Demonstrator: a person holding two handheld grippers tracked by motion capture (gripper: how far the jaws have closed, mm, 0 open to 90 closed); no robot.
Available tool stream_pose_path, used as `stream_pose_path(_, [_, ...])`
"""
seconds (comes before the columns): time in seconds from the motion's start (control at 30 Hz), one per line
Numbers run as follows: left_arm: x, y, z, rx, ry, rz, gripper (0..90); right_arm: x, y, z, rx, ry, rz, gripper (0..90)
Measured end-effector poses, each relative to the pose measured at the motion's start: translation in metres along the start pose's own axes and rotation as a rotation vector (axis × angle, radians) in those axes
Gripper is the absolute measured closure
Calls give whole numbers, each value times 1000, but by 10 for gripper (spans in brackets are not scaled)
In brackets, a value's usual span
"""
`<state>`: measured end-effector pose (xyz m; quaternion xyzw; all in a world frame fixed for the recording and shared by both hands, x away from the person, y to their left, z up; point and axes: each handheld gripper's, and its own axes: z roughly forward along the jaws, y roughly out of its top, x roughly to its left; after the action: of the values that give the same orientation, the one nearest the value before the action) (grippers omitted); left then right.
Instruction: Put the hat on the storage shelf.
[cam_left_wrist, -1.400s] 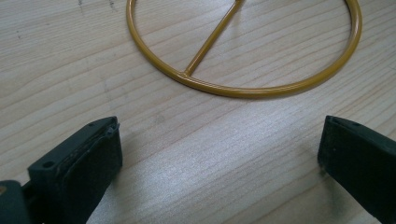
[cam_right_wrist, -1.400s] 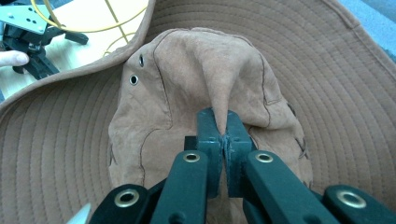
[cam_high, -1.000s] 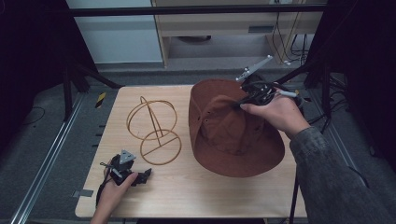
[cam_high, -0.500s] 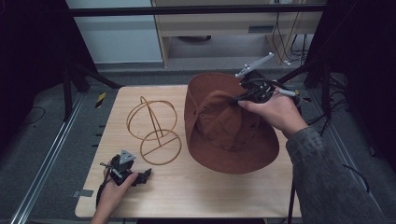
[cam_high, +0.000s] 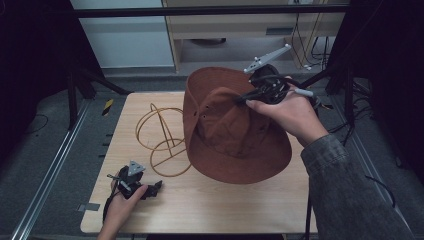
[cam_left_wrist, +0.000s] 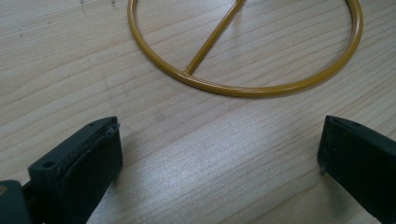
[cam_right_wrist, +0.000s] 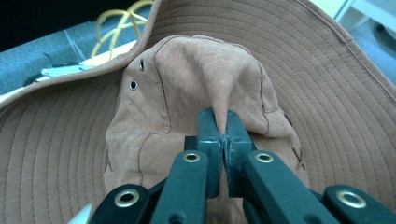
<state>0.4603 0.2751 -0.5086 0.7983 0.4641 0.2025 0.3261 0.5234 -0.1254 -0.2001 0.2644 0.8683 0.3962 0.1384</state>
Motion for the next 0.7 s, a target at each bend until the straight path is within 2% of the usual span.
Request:
stream_pose_path(0.17, [0, 0, 0, -1, 1, -2, 0, 11, 15, -9, -37, 7, -26, 888])
stream_pose_path(0.37, [0, 0, 0, -4, 1, -1, 0, 15, 24, -13, -44, 5, -38, 888])
stream_pose_path(0.47, [0, 0, 0, -1, 0, 0, 0, 19, 32, -11, -67, 10, -42, 888])
stream_pose_path(0.7, [0, 0, 0, 0, -1, -2, 0, 23, 40, -1, -81, 17, -43, 888])
